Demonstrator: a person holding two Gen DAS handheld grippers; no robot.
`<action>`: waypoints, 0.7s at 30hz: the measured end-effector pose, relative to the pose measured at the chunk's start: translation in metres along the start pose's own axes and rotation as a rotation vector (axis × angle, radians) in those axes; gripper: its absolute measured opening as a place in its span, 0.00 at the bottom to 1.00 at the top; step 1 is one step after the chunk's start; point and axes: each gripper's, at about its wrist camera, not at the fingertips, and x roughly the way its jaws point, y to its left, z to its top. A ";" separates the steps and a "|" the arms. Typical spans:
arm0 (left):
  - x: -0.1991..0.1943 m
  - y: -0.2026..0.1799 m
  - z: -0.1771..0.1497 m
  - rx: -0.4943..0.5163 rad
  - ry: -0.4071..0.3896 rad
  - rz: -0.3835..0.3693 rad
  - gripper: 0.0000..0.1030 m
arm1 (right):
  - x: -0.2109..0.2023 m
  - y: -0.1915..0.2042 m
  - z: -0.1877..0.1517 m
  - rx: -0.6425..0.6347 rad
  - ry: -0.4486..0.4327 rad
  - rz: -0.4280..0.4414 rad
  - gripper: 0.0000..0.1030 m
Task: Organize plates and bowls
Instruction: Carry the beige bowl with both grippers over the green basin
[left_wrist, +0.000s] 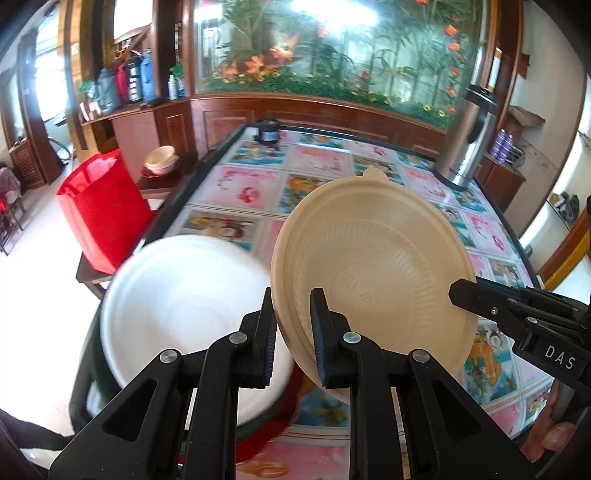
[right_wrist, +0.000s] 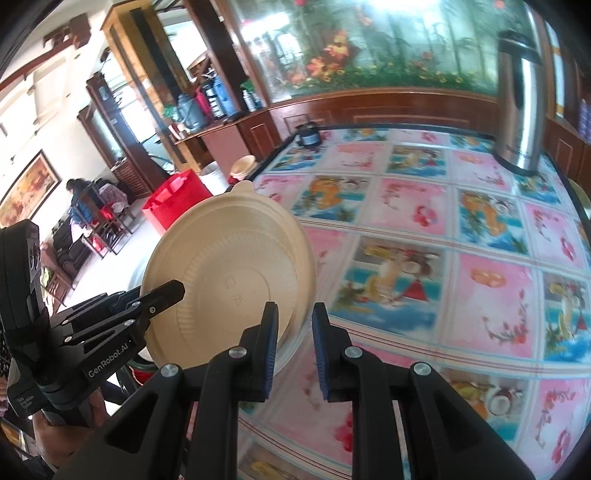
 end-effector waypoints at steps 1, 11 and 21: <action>-0.001 0.005 0.000 -0.007 -0.001 0.003 0.16 | 0.002 0.005 0.001 -0.008 0.002 0.004 0.18; -0.007 0.047 -0.008 -0.047 0.010 0.050 0.16 | 0.025 0.045 0.006 -0.064 0.032 0.050 0.18; -0.013 0.087 -0.018 -0.098 0.016 0.074 0.16 | 0.044 0.084 0.007 -0.119 0.067 0.063 0.19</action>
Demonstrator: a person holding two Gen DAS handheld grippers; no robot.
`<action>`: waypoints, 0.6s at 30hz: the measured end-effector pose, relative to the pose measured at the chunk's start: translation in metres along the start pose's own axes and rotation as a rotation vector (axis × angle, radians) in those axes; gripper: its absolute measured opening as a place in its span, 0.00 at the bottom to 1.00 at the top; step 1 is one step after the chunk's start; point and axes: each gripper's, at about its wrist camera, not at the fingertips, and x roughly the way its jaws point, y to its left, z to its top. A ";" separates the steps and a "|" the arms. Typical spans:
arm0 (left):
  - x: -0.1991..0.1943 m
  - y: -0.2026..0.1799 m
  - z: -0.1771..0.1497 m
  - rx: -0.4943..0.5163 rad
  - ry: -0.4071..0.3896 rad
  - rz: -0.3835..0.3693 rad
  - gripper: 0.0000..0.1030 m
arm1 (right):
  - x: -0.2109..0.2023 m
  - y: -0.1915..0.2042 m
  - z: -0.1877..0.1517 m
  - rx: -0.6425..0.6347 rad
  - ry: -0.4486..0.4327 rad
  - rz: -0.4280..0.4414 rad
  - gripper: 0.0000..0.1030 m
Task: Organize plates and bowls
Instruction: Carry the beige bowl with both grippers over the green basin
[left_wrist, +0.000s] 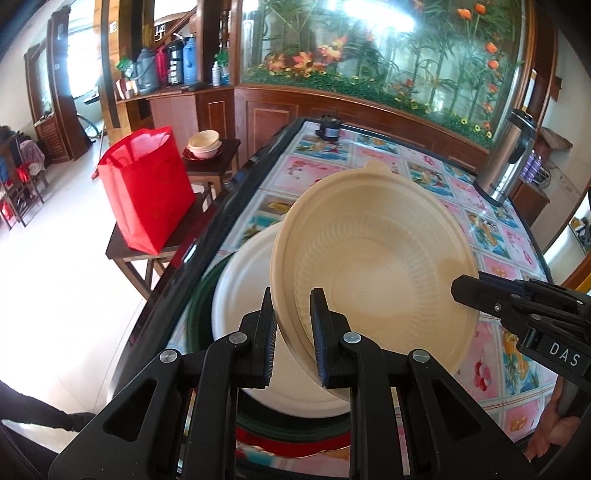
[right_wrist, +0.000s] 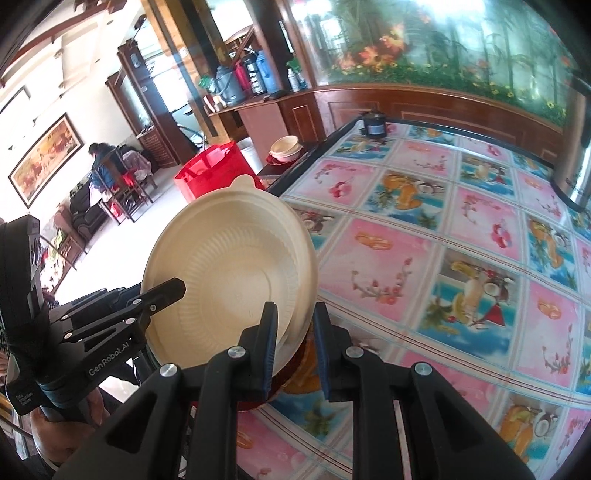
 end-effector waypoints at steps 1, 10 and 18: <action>0.001 0.004 -0.001 -0.005 0.002 0.005 0.16 | 0.002 0.005 0.001 -0.010 0.004 0.001 0.19; 0.010 0.029 -0.015 -0.031 0.040 0.021 0.16 | 0.028 0.027 -0.002 -0.063 0.068 0.009 0.19; 0.012 0.031 -0.018 -0.068 0.030 -0.022 0.24 | 0.031 0.025 -0.006 -0.052 0.074 0.000 0.26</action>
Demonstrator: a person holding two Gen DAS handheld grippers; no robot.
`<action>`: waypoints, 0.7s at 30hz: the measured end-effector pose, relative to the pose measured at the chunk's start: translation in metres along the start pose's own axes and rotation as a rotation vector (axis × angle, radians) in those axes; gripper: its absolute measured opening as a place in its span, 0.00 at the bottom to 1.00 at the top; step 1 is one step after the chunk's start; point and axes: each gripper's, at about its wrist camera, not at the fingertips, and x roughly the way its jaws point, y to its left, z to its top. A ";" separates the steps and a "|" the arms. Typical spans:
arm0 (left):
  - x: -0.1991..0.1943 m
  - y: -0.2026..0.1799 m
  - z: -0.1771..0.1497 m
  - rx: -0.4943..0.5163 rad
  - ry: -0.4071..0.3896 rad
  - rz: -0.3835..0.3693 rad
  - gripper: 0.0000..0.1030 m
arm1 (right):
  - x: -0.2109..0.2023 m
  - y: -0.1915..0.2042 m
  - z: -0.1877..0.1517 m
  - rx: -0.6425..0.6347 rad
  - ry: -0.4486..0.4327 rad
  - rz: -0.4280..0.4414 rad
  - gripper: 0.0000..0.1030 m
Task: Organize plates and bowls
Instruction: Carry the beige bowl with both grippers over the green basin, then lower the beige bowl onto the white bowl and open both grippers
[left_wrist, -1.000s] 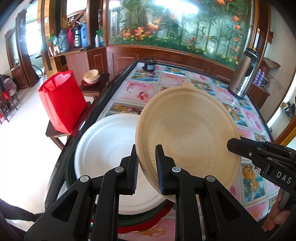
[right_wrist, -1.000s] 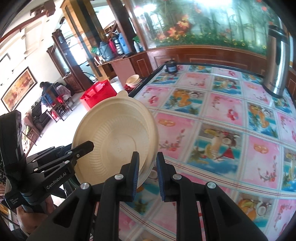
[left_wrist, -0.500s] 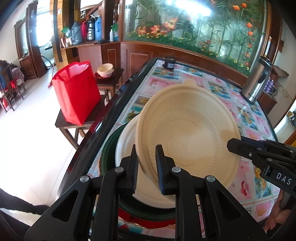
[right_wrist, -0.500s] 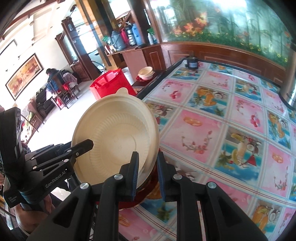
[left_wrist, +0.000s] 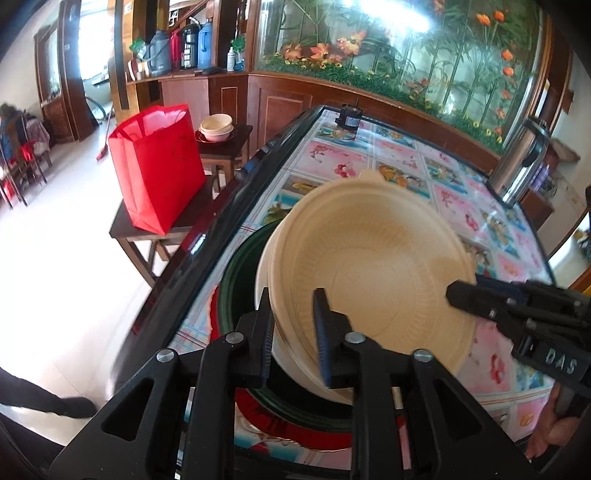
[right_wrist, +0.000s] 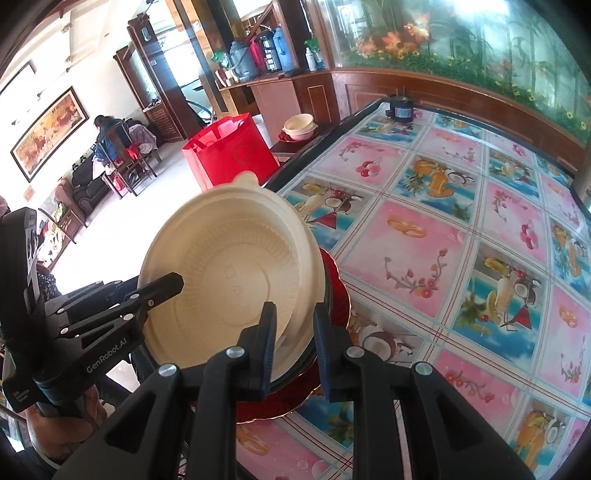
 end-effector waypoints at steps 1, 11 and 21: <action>0.000 0.001 0.000 -0.005 0.000 -0.004 0.30 | -0.001 0.000 -0.001 0.003 -0.004 0.011 0.31; -0.007 0.010 -0.004 -0.055 -0.045 0.038 0.52 | -0.002 -0.001 -0.010 0.019 -0.024 -0.006 0.47; -0.014 -0.008 -0.009 0.006 -0.105 0.144 0.62 | -0.008 0.012 -0.016 -0.007 -0.074 -0.085 0.64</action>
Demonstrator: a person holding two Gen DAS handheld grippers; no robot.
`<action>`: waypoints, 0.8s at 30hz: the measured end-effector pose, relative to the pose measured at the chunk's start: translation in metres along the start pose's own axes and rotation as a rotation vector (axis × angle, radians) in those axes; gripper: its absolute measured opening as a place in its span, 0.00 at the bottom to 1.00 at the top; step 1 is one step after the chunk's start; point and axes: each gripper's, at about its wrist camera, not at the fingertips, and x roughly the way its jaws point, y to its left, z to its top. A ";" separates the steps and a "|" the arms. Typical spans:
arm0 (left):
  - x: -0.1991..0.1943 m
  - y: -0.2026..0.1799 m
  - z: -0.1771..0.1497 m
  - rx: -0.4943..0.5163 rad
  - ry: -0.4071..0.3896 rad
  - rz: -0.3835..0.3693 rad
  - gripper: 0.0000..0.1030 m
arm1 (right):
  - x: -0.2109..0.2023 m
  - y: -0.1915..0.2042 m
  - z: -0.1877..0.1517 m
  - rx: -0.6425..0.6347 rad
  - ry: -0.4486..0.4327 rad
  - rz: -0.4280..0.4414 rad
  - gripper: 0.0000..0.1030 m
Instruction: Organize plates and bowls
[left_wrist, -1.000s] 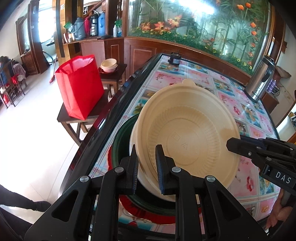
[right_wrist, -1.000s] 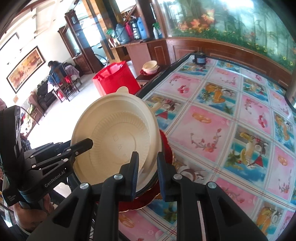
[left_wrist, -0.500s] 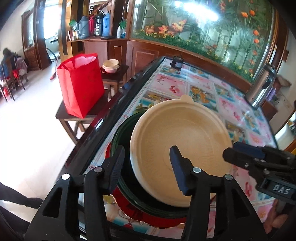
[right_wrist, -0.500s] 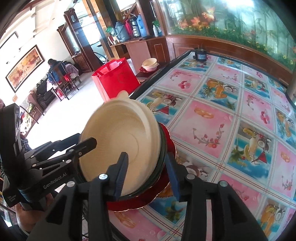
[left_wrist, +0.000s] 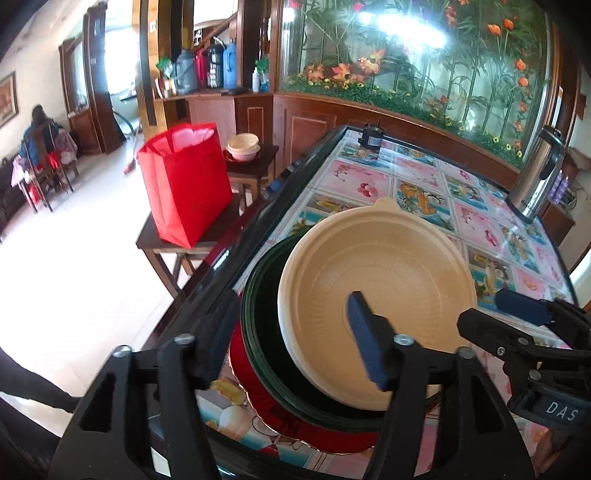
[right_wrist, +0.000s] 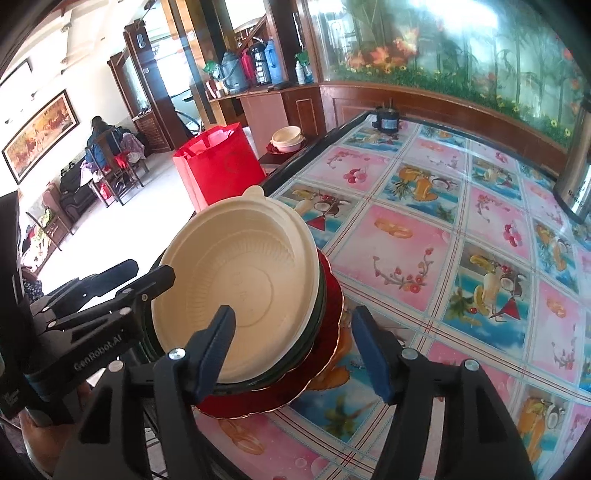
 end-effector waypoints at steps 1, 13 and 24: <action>-0.001 -0.001 0.000 0.008 -0.010 0.007 0.62 | -0.001 0.000 -0.001 -0.003 -0.010 -0.015 0.66; -0.012 -0.016 -0.007 0.049 -0.082 0.029 0.62 | -0.014 -0.007 -0.015 -0.017 -0.140 -0.158 0.78; -0.016 -0.025 -0.009 0.084 -0.097 -0.002 0.83 | -0.025 -0.018 -0.021 0.027 -0.203 -0.150 0.78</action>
